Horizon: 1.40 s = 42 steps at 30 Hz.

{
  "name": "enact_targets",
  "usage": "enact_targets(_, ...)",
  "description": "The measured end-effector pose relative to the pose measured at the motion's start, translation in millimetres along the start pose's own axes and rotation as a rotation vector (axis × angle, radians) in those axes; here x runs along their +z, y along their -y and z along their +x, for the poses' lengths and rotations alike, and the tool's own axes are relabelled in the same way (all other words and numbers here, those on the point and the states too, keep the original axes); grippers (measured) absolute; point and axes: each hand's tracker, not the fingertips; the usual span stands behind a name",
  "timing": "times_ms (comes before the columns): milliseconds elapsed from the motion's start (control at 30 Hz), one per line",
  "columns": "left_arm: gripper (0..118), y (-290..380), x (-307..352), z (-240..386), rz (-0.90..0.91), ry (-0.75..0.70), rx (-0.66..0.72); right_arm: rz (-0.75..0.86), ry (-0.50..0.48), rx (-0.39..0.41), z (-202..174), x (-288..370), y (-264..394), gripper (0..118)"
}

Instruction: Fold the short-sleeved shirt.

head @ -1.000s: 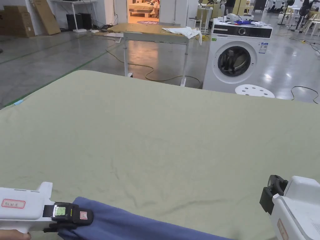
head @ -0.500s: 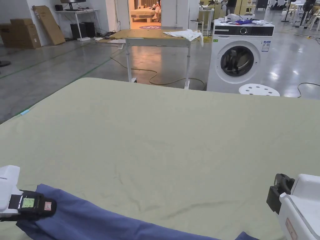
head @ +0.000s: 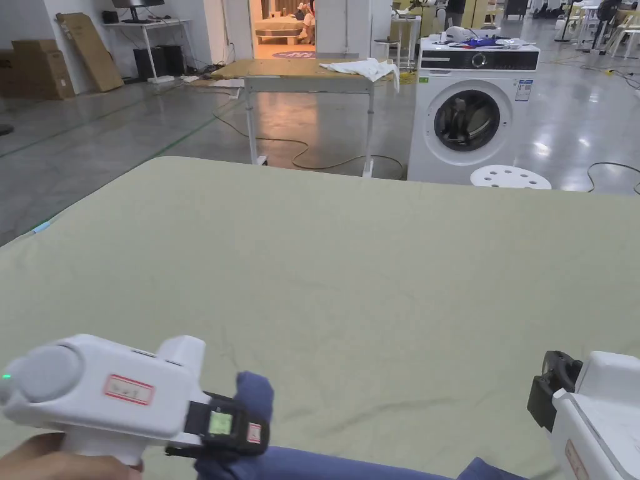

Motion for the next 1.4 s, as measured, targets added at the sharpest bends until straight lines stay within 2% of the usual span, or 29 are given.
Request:
enact_targets(167,5,5.7,-74.4,8.1,-0.116,-0.062,-0.016,-0.014,0.015,-0.002,7.9,4.4,4.4,2)
enact_targets(300,6,13.6,-116.4,14.2,-0.154,-0.177,-0.058,-0.027,0.030,0.000,14.8,6.8,7.2,2)
enact_targets(567,9,21.4,-133.5,20.8,-0.173,-0.215,-0.088,-0.045,0.043,0.007,19.5,6.9,9.7,2)
enact_targets(633,19,18.4,-128.9,20.6,-0.171,-0.180,-0.071,-0.049,0.042,0.006,18.9,5.8,9.9,2)
enact_targets(733,46,16.5,-113.6,23.2,-0.140,-0.112,-0.015,-0.053,0.035,0.008,16.6,5.1,9.8,2)
enact_targets(800,54,13.2,-97.8,29.5,-0.096,-0.078,-0.027,-0.050,0.033,0.012,14.9,5.9,9.2,2)
enact_targets(967,50,4.2,-70.0,32.7,-0.001,-0.020,-0.011,-0.045,0.026,0.017,12.9,7.2,7.0,2)
enact_targets(1000,45,4.1,-69.3,31.3,0.008,-0.021,-0.019,-0.044,0.027,0.016,12.8,7.3,6.9,2)
enact_targets(1067,24,4.2,-74.8,28.8,0.008,-0.082,-0.030,-0.044,0.027,0.015,12.6,7.7,7.0,2)
enact_targets(1100,19,6.8,-81.9,27.3,-0.020,-0.126,-0.043,-0.044,0.027,0.015,12.3,8.2,7.2,2)
enact_targets(1167,15,14.9,-99.3,24.5,-0.083,-0.160,-0.072,-0.047,0.026,0.015,11.9,8.7,8.1,2)
enact_targets(1233,10,26.2,-114.7,23.3,-0.148,-0.131,-0.068,-0.049,0.027,0.017,11.7,8.9,10.1,2)
enact_targets(1333,9,41.7,-129.6,25.9,-0.186,-0.023,-0.059,-0.058,0.026,0.023,11.9,8.7,13.3,2)
enact_targets(1400,9,47.8,-133.0,29.7,-0.162,-0.013,-0.071,-0.064,0.028,0.027,12.5,8.1,15.3,2)
